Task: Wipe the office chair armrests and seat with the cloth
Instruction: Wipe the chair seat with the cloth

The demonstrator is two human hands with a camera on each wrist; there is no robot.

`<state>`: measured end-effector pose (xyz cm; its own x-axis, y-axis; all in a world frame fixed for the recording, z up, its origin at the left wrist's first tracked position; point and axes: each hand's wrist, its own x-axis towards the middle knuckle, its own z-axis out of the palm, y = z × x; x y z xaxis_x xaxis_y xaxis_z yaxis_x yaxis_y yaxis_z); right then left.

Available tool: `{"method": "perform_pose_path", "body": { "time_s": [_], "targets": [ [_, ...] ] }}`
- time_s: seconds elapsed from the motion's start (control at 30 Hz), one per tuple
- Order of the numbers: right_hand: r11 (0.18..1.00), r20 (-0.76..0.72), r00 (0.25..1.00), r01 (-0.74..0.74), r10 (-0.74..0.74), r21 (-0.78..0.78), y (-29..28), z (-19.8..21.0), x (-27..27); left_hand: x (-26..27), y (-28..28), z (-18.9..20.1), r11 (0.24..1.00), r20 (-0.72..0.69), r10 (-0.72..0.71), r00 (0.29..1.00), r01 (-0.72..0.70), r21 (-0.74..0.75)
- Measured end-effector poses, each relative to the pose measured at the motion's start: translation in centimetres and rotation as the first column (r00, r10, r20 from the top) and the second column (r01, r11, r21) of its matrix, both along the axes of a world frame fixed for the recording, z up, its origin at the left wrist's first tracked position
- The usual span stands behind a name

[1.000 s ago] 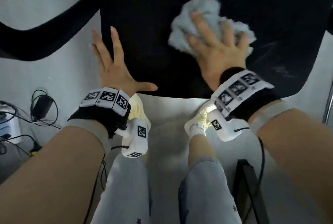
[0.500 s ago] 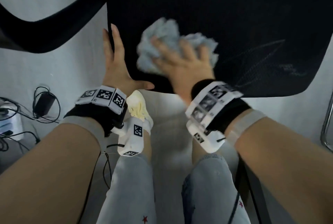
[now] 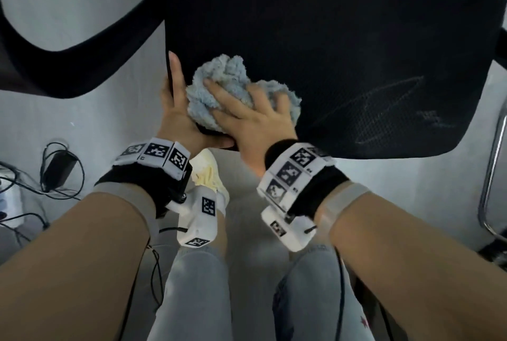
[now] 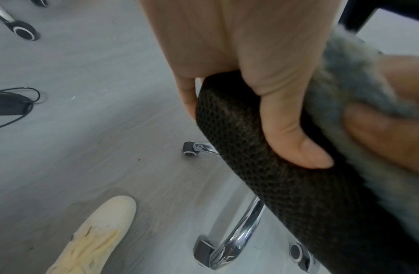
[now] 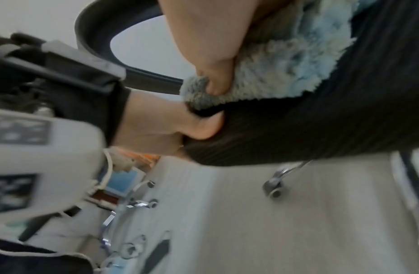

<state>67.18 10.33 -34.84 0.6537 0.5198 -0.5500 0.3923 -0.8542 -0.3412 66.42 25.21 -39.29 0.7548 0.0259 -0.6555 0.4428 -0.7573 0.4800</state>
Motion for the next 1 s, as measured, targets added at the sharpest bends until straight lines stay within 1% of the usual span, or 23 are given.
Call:
{"method": "perform_pose_path", "body": {
  "time_s": [0.03,0.07,0.1,0.13,0.17,0.2,0.23,0.27,0.3,0.4,0.47,0.53,0.57,0.6,0.63,0.7,0.73,0.77,0.8,0.83,0.9,0.93,1.0],
  "targets": [
    [0.999,0.037,0.999,0.004,-0.003,-0.049,-1.4,-0.3,0.9,0.1,-0.2,0.4,0.992,-0.047,0.098,0.994,-0.101,-0.070],
    [0.992,0.084,0.994,0.076,-0.068,-0.104,-2.9,-0.4,1.9,0.1,-0.2,0.5,0.979,-0.064,0.153,0.986,-0.160,-0.124],
    [0.963,0.136,0.970,0.222,-0.202,-0.155,-4.3,-0.4,2.9,0.2,-0.2,0.8,0.972,-0.067,0.175,0.982,-0.183,-0.145],
    [0.893,0.184,0.906,0.413,-0.382,-0.178,-5.6,-0.3,3.8,0.2,-0.3,1.0,0.975,-0.067,0.169,0.983,-0.177,-0.133],
    [0.793,0.223,0.808,0.583,-0.545,-0.176,-6.2,-0.1,4.5,0.3,-0.4,1.1,0.976,-0.067,0.166,0.984,-0.174,-0.128],
    [0.700,0.253,0.717,0.694,-0.650,-0.171,-6.2,0.1,4.9,0.4,-0.6,1.1,0.978,-0.065,0.170,0.983,-0.176,-0.113],
    [0.649,0.258,0.674,0.737,-0.692,-0.188,-5.5,0.2,4.9,0.5,-0.8,1.2,0.977,-0.066,0.180,0.981,-0.186,-0.101],
    [0.652,0.227,0.687,0.727,-0.690,-0.216,-4.2,0.2,4.7,0.6,-1.0,1.2,0.977,-0.072,0.189,0.979,-0.194,-0.084],
    [0.706,0.163,0.739,0.673,-0.653,-0.222,-2.6,0.2,4.0,0.6,-1.2,1.3,0.978,-0.073,0.192,0.979,-0.197,-0.075],
    [0.937,-0.059,0.936,0.341,-0.346,-0.074,1.4,-0.1,-0.3,0.4,-1.1,1.2,0.982,-0.069,0.177,0.982,-0.180,-0.054],
    [0.990,-0.054,0.989,0.136,-0.137,-0.019,0.8,0.0,-1.6,0.5,-1.0,1.2,0.988,-0.070,0.151,0.986,-0.154,-0.032],
    [0.997,0.044,0.999,-0.021,0.025,-0.081,-1.9,-0.1,-0.2,0.4,-0.9,1.2,0.985,-0.080,0.158,0.984,-0.163,-0.059],
    [0.991,0.085,0.996,-0.020,0.032,-0.136,-3.4,-0.4,0.8,0.4,-1.0,1.3,0.983,-0.080,0.162,0.983,-0.168,-0.072],
    [0.979,0.107,0.993,0.072,-0.052,-0.189,-5.0,-0.6,1.8,0.4,-1.0,1.3,0.982,-0.079,0.164,0.983,-0.170,-0.078],
    [0.943,0.136,0.967,0.241,-0.214,-0.231,-6.6,-0.5,2.8,0.5,-1.1,1.3,0.983,-0.077,0.164,0.983,-0.170,-0.073],
    [0.763,0.224,0.793,0.608,-0.567,-0.220,-8.4,-0.3,4.0,0.6,-1.3,1.4,0.985,-0.068,0.163,0.984,-0.167,-0.050],
    [0.681,0.247,0.714,0.700,-0.655,-0.216,-8.2,-0.1,4.3,0.7,-1.4,1.4,0.984,-0.064,0.169,0.984,-0.172,-0.040],
    [0.647,0.236,0.692,0.722,-0.682,-0.246,-7.3,0.1,4.3,0.7,-1.6,1.4,0.983,-0.064,0.176,0.982,-0.179,-0.032],
    [0.664,0.196,0.718,0.693,-0.668,-0.280,-5.9,0.3,4.1,0.7,-1.6,1.3,0.982,-0.066,0.183,0.981,-0.185,-0.023],
    [0.727,0.137,0.778,0.624,-0.614,-0.285,-4.2,0.3,3.6,0.6,-1.7,1.3,0.982,-0.066,0.189,0.980,-0.190,-0.014],
    [0.905,0.030,0.922,0.386,-0.387,-0.181,-0.5,0.2,1.2,0.6,-1.6,1.2,0.982,-0.062,0.188,0.980,-0.188,0.004],
    [0.961,-0.006,0.967,0.253,-0.255,-0.110,0.6,0.1,-0.1,0.6,-1.5,1.2,0.984,-0.062,0.178,0.982,-0.178,0.017],
    [0.995,-0.033,0.994,0.103,-0.104,-0.018,0.6,-0.1,-1.2,0.7,-1.5,1.2,0.987,-0.076,0.161,0.984,-0.158,0.042]
  ]
}}
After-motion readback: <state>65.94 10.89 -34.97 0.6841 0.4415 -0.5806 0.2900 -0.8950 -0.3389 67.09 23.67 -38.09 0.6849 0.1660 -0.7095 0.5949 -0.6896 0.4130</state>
